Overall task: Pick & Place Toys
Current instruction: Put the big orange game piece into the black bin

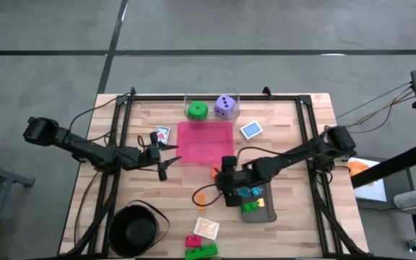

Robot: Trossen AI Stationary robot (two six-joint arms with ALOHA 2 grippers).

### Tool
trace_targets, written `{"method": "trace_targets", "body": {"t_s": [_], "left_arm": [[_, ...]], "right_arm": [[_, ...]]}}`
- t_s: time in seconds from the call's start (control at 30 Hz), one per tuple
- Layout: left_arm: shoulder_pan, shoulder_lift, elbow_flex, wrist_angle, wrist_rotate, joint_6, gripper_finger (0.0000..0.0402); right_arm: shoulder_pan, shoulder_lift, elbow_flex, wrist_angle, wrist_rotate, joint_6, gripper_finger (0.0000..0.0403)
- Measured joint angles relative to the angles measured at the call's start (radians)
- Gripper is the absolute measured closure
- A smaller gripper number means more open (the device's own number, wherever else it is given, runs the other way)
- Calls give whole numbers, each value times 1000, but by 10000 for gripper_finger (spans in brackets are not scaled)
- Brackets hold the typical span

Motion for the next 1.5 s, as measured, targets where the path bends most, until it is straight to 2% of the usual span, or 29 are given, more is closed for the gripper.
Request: {"method": "trace_targets", "body": {"t_s": [0.37,0.7,0.9,1.33,1.5], "left_arm": [[0,2,0,-14,0,0,205],[0,2,0,-18,1,0,205],[0,2,0,-18,1,0,205],[-1,2,1,-18,3,0,204],[-1,2,1,-18,3,0,204]], "right_arm": [[-57,156,164,-235,-30,8,112],[-122,168,158,-247,-30,-49,112],[-157,175,154,-255,-99,-72,112],[-161,218,151,-257,-114,-92,112],[-156,216,151,-254,-113,-92,148]]}}
